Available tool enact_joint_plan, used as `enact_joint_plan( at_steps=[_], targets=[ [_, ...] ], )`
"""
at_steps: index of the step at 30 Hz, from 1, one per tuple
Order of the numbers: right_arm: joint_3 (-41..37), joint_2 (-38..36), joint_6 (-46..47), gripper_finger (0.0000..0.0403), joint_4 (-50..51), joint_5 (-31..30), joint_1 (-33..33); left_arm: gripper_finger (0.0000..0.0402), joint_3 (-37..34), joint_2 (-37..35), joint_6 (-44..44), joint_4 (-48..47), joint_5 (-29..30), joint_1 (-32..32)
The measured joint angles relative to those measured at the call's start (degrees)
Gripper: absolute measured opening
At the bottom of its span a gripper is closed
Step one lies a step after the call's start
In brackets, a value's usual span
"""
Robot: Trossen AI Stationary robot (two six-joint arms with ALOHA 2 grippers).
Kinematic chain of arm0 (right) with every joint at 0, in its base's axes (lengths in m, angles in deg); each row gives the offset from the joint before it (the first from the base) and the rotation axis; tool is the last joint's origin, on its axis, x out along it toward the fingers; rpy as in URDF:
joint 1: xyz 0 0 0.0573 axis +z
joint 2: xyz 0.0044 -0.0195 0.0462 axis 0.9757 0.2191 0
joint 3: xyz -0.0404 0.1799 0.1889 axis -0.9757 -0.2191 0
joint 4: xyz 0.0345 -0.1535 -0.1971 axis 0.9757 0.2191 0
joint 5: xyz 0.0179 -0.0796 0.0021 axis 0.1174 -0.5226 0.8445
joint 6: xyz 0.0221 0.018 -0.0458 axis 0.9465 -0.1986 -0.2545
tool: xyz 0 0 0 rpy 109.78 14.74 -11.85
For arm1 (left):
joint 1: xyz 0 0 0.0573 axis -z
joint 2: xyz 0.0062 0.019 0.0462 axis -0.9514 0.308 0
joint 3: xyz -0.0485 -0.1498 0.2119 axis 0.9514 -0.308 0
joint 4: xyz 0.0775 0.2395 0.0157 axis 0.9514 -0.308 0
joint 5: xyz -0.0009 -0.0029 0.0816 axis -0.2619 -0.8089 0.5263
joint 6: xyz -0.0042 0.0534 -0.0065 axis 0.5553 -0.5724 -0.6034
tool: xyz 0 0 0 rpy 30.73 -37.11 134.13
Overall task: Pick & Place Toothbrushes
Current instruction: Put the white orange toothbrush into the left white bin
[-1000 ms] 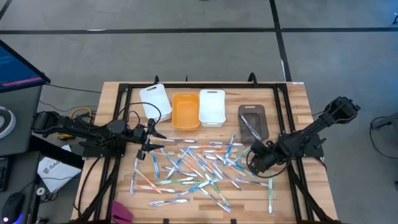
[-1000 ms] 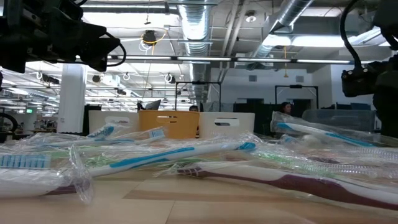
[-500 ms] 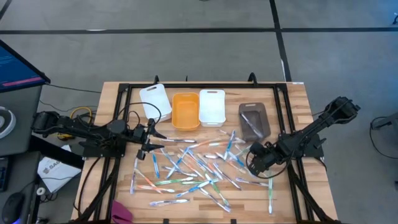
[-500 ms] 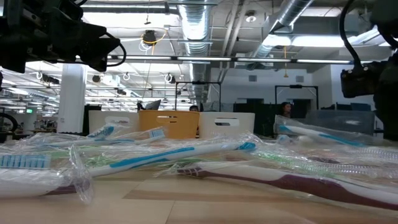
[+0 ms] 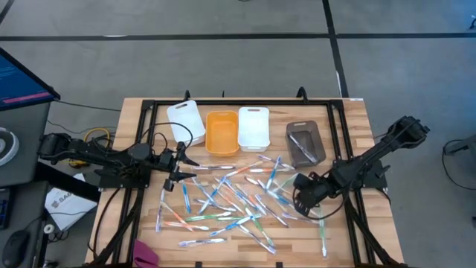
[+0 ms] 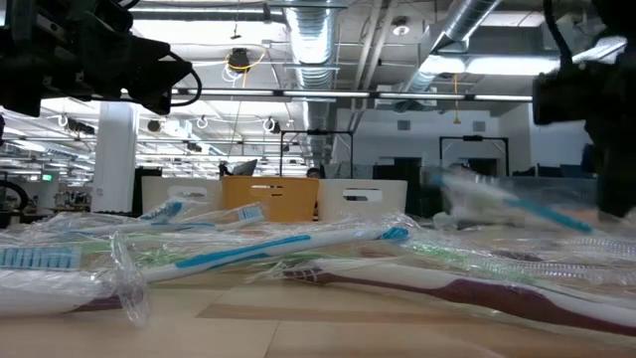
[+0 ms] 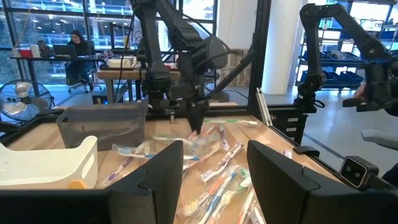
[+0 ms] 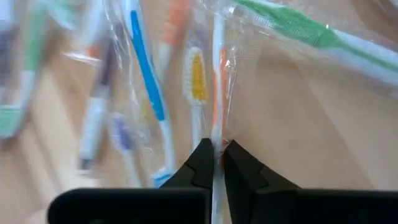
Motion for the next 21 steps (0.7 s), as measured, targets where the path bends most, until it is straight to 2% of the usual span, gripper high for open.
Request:
enact_joint_plan(
  at_steps=[7, 12, 16, 21],
  targets=[
    [5.92, -0.07, -3.98, 0.0036, 5.68, -0.47, -0.81, 0.0172, -0.01, -0.01, 0.0, 0.0, -0.01, 0.02],
    [9.29, -0.11, -4.55, 0.0017, 10.58, -0.5, -0.77, 0.0172, 0.0, 0.02, 0.0, 0.0, 0.0, 0.02],
    [11.13, -0.11, -7.74, 0.0009, 10.58, -0.83, -0.9, 0.0172, 0.0, 0.02, 0.0, 0.02, -0.01, 0.02],
    [12.7, -0.15, -14.84, 0.003, 6.68, -1.09, -2.24, 0.0172, -0.01, 0.02, 0.0, 0.24, -0.02, 0.0]
  ],
)
